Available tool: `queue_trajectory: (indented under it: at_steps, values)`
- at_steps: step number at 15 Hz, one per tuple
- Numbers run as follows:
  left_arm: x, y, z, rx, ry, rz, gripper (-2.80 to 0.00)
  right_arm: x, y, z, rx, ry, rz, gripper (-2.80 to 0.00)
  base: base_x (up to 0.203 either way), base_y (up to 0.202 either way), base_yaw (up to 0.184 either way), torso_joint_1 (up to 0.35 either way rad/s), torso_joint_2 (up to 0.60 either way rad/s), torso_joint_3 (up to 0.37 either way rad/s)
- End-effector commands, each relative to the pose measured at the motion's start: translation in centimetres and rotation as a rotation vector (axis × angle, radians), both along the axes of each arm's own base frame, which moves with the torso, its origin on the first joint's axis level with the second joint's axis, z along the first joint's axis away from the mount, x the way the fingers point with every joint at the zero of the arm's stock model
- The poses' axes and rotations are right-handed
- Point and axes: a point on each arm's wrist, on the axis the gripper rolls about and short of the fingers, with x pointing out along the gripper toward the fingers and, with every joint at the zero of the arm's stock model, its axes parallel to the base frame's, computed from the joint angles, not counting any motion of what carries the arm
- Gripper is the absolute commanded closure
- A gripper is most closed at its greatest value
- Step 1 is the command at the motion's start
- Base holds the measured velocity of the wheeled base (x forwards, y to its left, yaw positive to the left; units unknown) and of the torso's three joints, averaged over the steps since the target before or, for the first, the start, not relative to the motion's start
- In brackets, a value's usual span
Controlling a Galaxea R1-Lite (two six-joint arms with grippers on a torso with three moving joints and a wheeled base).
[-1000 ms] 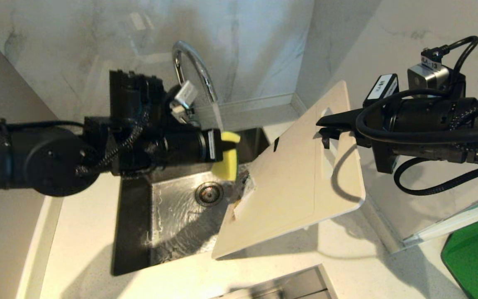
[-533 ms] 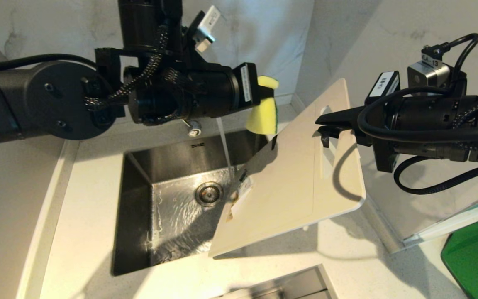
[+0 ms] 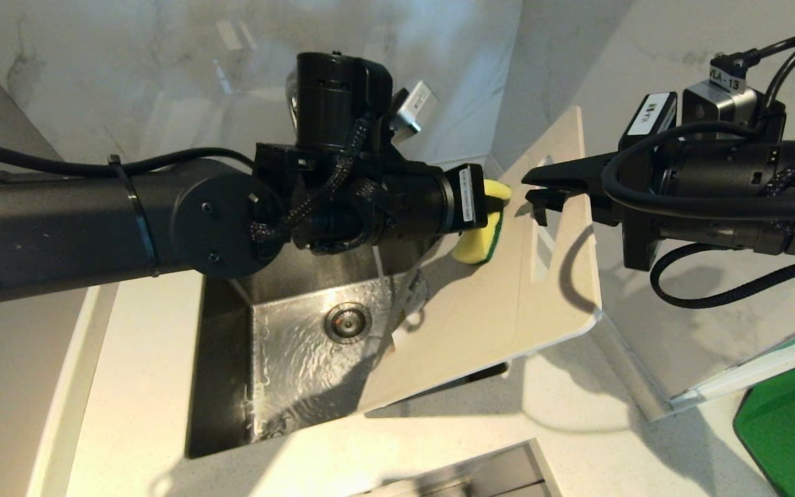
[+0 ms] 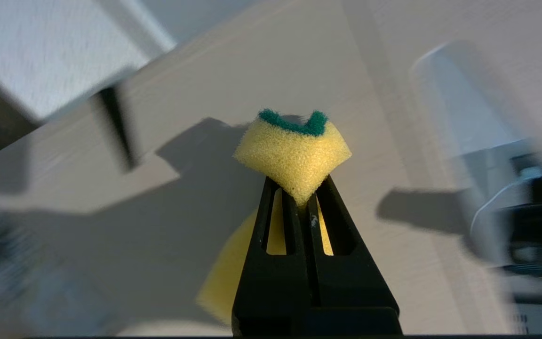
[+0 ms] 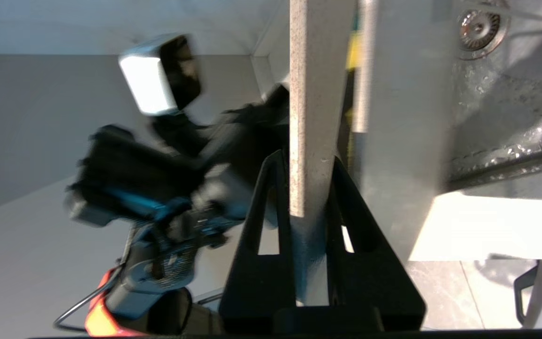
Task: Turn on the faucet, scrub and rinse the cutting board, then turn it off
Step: Scrub the cutting board underwater
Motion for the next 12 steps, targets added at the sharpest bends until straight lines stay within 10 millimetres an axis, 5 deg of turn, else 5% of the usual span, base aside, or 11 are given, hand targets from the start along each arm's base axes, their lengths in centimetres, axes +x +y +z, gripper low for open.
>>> queue_trajectory:
  at_steps: [1, 6, 12]
  values:
    - [0.4, -0.4, -1.8, 0.039, 0.037, 0.004, 0.00, -0.1, 0.0, 0.1, 0.006, -0.006, 0.002, 0.00, 0.000, 0.000, 0.000, 0.000, 0.00, 0.000]
    - [1.0, 1.3, -6.2, 0.111, 0.080, 0.046, 0.00, 0.0, 0.0, 0.1, 0.004, -0.002, 0.002, 0.00, 0.000, 0.000, 0.000, 0.000, 0.00, 0.000]
    - [1.8, 8.5, -11.0, 0.199, 0.110, 0.175, 0.00, -0.1, 0.0, 0.1, 0.004, -0.004, 0.002, 0.00, 0.000, 0.000, 0.000, 0.000, 0.00, 0.000]
